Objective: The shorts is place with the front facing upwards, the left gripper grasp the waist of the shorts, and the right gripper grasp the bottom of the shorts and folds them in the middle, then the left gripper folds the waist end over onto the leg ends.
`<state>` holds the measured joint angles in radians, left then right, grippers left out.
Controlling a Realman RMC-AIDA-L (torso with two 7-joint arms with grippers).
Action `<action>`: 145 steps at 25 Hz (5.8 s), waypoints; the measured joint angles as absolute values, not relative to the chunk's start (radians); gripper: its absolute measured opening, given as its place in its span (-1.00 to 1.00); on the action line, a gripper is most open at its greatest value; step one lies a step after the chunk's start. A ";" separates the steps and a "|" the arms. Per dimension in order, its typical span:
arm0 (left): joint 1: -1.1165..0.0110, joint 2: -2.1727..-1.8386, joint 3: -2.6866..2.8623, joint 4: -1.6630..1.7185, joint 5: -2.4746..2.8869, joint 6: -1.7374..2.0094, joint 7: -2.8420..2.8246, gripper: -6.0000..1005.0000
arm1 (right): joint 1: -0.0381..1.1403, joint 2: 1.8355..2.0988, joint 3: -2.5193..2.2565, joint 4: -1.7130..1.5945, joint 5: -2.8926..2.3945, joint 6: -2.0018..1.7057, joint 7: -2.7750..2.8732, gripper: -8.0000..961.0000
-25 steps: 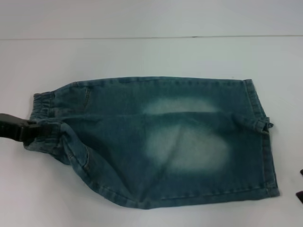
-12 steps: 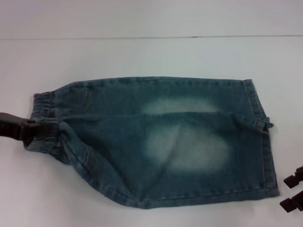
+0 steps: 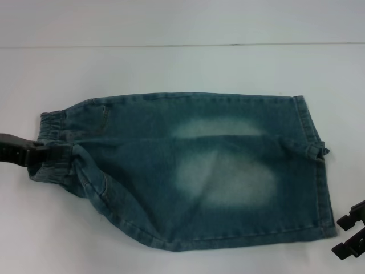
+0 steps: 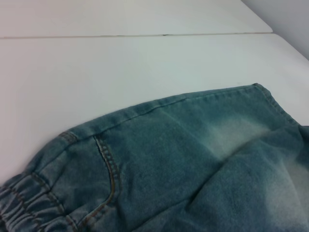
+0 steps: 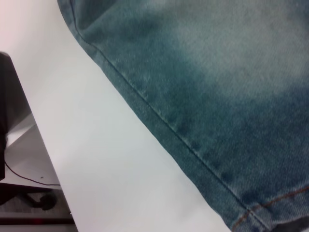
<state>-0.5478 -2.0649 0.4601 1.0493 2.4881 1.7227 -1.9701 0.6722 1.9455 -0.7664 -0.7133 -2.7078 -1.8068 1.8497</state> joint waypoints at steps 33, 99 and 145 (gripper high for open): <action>-0.545 -2.064 0.464 1.019 2.486 1.693 -1.963 -0.91 | 0.709 1.979 -0.757 -0.702 -2.694 -1.759 1.828 0.81; -0.591 -2.005 0.345 0.906 2.426 1.389 -2.099 -0.91 | 0.586 1.965 -0.357 -0.496 -2.147 -1.368 1.588 -0.77; -0.598 -2.038 0.540 0.878 2.434 1.141 -2.107 -0.28 | 0.732 2.032 -0.555 -0.453 -2.146 -0.978 1.560 -0.17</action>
<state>-0.5975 -2.0384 0.5404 0.8777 2.4345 1.1408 -2.1069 0.7323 2.0323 -0.5553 -0.4529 -2.1459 -0.9784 1.5598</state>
